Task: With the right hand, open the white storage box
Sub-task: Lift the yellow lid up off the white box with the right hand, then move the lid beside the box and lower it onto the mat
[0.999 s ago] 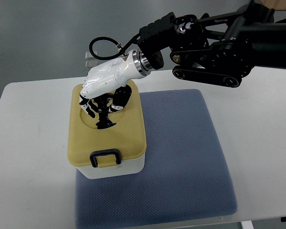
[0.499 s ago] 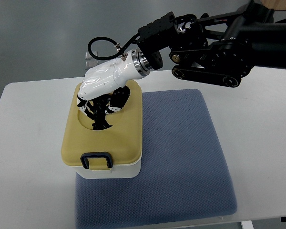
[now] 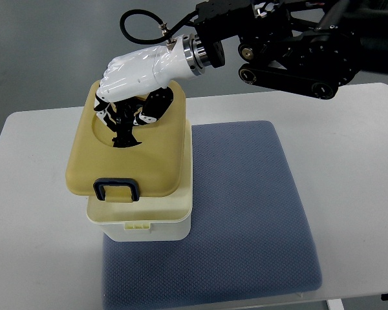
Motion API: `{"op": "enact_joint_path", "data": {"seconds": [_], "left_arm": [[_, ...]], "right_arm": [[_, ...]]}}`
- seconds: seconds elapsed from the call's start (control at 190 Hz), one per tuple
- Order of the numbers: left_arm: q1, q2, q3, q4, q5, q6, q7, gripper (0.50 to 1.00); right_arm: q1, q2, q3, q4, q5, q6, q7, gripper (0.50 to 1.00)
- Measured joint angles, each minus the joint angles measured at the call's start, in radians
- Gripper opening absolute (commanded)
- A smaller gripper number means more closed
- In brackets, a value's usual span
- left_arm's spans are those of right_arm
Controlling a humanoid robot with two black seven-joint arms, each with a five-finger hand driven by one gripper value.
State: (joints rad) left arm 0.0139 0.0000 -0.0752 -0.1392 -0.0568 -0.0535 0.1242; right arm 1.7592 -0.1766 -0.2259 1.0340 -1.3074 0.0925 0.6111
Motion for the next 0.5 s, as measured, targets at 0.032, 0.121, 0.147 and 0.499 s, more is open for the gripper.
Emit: {"op": "enact_joint_path", "data": {"seconds": [0.032, 0.121, 0.147, 0.499], "left_arm": [[0.000, 0.000, 0.000, 0.000, 0.000, 0.000, 0.000, 1.000], [0.000, 0.000, 0.000, 0.000, 0.000, 0.000, 0.000, 1.000], [0.000, 0.000, 0.000, 0.000, 0.000, 0.000, 0.000, 1.000], [0.000, 0.000, 0.000, 0.000, 0.000, 0.000, 0.000, 1.000]], "right_arm": [[0.000, -0.013, 0.002, 0.000, 0.000, 0.000, 0.000, 0.500], [-0.008, -0.058, 0.003, -0.001, -0.001, -0.003, 0.000, 0.500], [-0.012, -0.077, 0.003, -0.002, -0.001, -0.005, 0.000, 0.500], [-0.151, -0.313, 0.003, -0.020, -0.012, -0.059, 0.000, 0.500]]}}
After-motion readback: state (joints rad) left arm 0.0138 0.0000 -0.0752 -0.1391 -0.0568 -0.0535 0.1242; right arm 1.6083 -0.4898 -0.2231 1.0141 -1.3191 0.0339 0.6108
